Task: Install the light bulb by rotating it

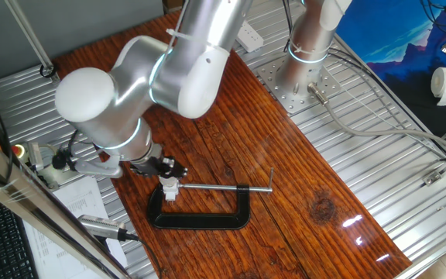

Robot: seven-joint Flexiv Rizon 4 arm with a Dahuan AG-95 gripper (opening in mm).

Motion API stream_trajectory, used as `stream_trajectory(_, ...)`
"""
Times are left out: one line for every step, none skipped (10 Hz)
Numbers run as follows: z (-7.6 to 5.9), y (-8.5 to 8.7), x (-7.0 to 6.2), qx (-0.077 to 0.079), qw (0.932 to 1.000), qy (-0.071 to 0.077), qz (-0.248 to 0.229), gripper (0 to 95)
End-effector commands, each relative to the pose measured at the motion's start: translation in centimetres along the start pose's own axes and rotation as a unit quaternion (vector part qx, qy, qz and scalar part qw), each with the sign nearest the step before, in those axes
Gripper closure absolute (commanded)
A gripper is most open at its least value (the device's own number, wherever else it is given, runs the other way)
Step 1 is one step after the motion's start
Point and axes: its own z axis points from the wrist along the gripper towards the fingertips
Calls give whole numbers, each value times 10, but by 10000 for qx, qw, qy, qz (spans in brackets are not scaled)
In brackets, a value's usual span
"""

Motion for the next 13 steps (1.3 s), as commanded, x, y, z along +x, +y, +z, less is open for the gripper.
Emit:
stream_trajectory(6,9,12,261,9965,-45,-793,190)
stream_trajectory(11,11,15,374,9958,-122,-828,190)
stream_trajectory(12,11,17,442,9948,-149,-906,190)
stream_trajectory(12,11,17,498,9936,-162,-1006,190)
stream_trajectory(12,11,17,512,9928,-168,-1066,190)
stream_trajectory(12,11,17,547,9912,-180,-1189,190)
stream_trajectory(14,10,17,595,9889,-176,-1350,190)
stream_trajectory(16,9,17,645,9875,-188,-1424,190)
stream_trajectory(20,7,17,654,9872,-259,-1429,190)
stream_trajectory(23,6,16,677,9865,-273,-1463,190)
stream_trajectory(25,5,16,682,9861,-276,-1492,380)
stream_trajectory(25,5,16,687,9859,-274,-1503,380)
stream_trajectory(25,5,16,686,9858,-289,-1506,380)
